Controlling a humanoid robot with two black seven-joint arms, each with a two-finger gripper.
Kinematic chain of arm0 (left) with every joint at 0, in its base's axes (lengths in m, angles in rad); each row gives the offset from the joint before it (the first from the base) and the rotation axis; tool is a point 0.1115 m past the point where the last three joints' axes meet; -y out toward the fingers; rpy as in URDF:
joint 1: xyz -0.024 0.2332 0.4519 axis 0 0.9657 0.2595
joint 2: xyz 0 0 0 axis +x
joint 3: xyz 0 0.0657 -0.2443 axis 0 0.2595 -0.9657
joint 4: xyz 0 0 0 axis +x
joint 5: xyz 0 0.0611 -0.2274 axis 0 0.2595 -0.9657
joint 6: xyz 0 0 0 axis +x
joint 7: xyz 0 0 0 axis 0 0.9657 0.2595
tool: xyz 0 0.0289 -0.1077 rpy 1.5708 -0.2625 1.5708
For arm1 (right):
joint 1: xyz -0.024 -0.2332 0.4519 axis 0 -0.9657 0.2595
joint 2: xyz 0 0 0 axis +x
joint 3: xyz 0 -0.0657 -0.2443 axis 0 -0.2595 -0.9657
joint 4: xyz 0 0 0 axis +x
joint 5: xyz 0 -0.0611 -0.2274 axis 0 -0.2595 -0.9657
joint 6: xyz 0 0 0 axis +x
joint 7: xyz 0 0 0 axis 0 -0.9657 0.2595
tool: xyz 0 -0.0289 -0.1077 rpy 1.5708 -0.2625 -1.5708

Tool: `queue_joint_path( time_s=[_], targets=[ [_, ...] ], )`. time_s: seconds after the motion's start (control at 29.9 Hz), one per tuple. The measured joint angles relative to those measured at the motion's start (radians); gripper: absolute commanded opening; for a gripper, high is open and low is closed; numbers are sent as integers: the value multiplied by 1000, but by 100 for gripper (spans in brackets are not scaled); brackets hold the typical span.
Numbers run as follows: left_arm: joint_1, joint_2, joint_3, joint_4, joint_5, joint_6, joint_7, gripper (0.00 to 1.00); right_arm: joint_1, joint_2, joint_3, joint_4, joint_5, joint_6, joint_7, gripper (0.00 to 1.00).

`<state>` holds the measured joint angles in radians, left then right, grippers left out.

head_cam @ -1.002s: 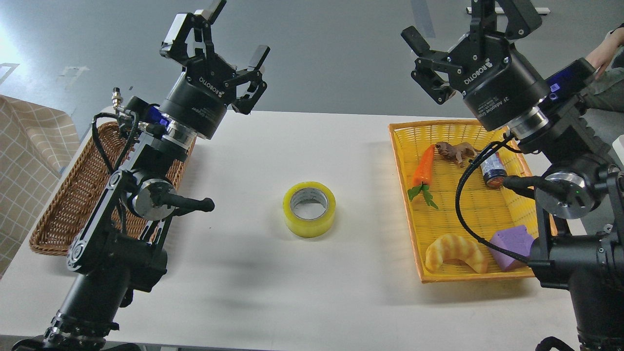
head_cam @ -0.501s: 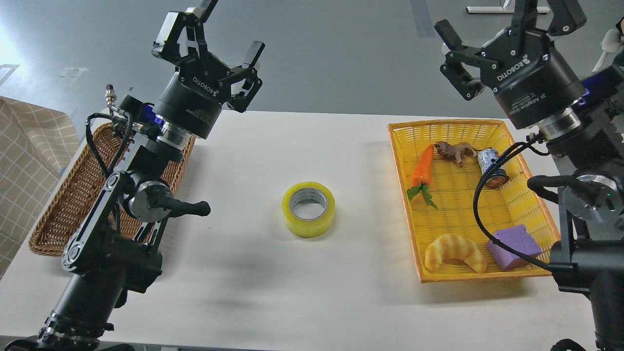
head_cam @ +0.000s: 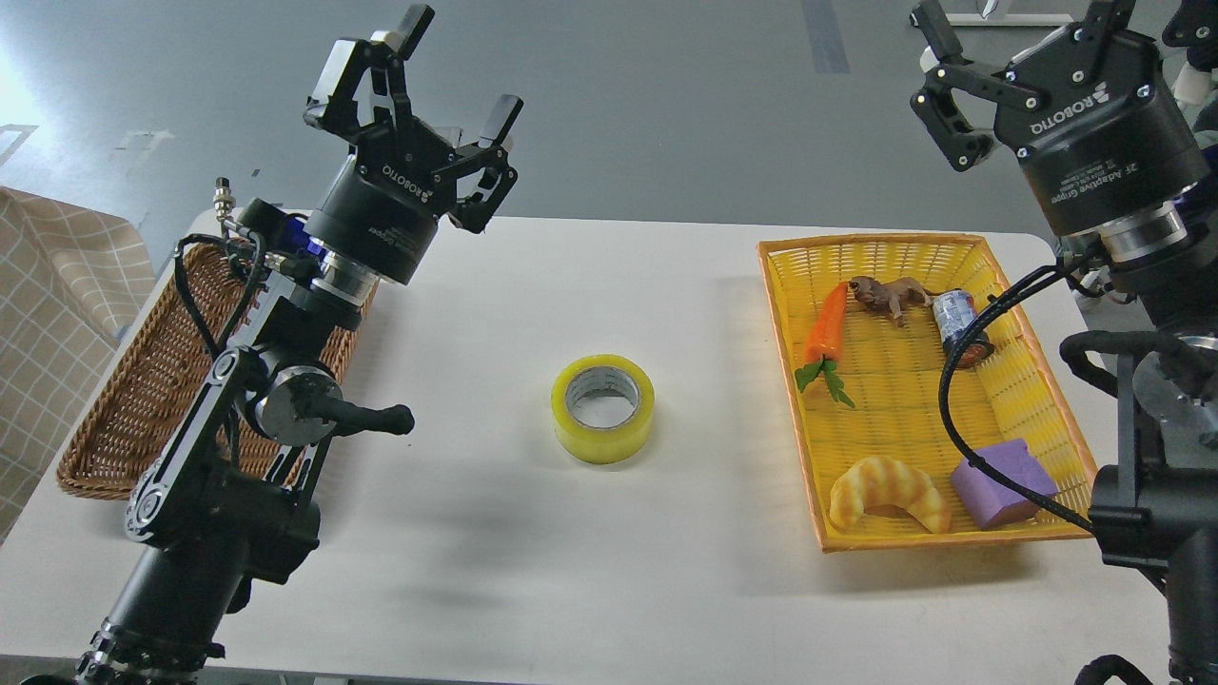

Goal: Place and transfer tape with both arms
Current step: 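Raise the right arm away from the tape back above the tray, then reach the left gripper down to the tape roll on the table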

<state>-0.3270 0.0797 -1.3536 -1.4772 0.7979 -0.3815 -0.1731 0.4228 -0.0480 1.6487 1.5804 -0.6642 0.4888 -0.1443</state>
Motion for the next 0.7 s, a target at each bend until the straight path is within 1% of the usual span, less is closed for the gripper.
queue_joint_path(
  time_s=[0.2,0.37,0.43,0.57,0.7],
  targets=[
    [0,8,3,-1,65,-3,-35,98,4,5,-4,0,-1,0,-1,100],
    [-1,19,19,-14,169,-4,-43,98,6,11,-10,0,-1,0,-1,100],
    [-2,23,23,-18,238,-2,-47,98,6,11,-10,0,-1,0,-1,100],
    [-4,28,24,-37,425,14,-80,98,1,7,-12,0,-1,0,-3,100],
    [-4,39,49,-41,667,51,-88,98,2,7,-12,0,-1,0,-3,100]
  ],
)
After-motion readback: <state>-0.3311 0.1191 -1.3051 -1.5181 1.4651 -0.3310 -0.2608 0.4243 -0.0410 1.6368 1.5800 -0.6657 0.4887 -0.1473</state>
